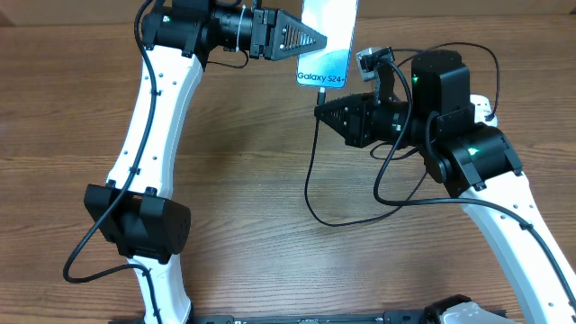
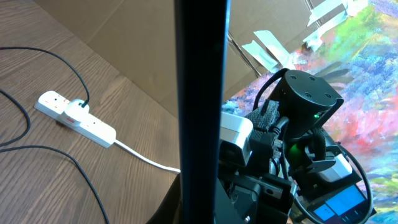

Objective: Plug charger to phone and switch on socket

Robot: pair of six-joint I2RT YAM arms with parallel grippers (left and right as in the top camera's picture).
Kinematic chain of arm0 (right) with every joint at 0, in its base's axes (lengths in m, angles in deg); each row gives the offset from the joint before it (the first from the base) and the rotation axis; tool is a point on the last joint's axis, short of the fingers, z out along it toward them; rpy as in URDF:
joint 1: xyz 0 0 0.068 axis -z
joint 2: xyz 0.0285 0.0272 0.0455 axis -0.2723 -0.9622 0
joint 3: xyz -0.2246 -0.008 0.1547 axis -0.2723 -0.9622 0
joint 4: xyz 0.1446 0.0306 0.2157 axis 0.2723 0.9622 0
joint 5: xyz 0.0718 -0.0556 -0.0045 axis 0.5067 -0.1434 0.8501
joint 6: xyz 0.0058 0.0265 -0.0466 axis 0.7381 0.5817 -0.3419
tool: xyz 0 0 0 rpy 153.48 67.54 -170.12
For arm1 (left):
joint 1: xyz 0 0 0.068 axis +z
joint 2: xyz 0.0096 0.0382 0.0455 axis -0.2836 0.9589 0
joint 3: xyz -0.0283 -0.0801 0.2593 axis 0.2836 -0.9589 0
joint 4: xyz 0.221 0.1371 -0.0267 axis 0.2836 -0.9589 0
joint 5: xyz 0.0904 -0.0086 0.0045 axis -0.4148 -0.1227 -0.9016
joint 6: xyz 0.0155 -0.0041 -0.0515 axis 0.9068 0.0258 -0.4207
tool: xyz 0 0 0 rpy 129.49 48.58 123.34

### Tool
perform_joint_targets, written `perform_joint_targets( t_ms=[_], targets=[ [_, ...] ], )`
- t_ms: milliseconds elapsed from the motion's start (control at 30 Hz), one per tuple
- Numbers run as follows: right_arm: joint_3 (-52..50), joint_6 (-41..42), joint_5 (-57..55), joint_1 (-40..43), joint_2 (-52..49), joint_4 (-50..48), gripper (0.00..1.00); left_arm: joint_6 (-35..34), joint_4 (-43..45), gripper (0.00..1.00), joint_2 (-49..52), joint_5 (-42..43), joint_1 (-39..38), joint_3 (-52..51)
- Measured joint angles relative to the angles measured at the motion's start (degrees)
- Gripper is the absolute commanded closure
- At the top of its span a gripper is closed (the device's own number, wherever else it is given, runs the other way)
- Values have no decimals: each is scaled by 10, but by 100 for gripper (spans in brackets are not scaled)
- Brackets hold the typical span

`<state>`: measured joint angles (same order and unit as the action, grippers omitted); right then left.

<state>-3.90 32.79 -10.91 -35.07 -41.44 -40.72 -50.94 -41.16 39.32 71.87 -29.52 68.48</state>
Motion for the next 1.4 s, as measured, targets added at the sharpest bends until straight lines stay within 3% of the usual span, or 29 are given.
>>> perform_joint_targets(
  t_ms=[1400],
  targets=[
    [0,0,-29,-15,0,-9,96,0,0,96,0,-1,0,0]
  ],
)
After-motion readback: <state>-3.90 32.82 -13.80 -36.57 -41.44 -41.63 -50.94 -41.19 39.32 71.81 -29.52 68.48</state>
